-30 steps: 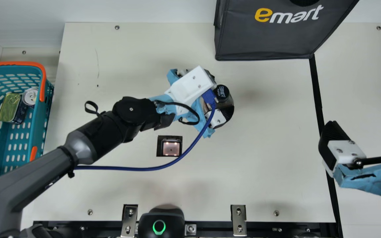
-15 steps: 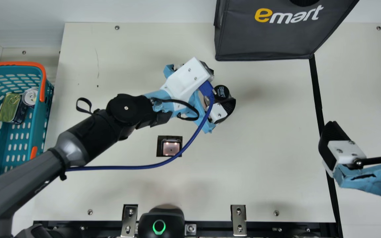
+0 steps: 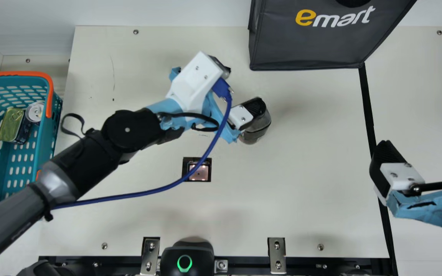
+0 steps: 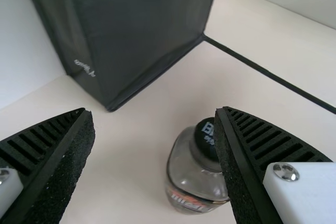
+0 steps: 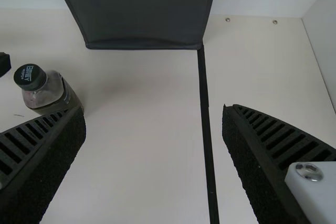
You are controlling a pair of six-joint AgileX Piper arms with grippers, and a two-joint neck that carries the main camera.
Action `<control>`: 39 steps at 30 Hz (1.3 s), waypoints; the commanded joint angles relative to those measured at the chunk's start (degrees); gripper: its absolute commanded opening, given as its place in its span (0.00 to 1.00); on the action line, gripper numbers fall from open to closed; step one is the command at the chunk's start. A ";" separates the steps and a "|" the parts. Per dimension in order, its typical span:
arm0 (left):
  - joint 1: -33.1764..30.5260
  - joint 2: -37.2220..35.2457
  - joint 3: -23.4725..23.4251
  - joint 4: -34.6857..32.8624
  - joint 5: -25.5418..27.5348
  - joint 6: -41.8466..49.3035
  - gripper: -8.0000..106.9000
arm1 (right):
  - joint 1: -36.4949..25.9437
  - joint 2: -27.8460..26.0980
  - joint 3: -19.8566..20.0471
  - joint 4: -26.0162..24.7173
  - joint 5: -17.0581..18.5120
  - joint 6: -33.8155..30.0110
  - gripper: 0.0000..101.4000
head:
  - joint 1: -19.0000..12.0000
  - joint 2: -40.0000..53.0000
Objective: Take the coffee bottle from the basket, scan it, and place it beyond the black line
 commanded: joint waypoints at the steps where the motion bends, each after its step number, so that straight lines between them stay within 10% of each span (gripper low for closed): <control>1: 0.48 -0.80 0.76 1.82 -0.78 -2.68 0.85 | 0.00 0.00 0.00 0.00 0.00 0.00 0.90 | -1.57 0.09; 39: 15.50 -14.11 15.22 34.62 -6.94 -37.88 0.85 | 0.00 0.00 0.00 0.00 0.00 0.00 0.90 | -1.57 0.09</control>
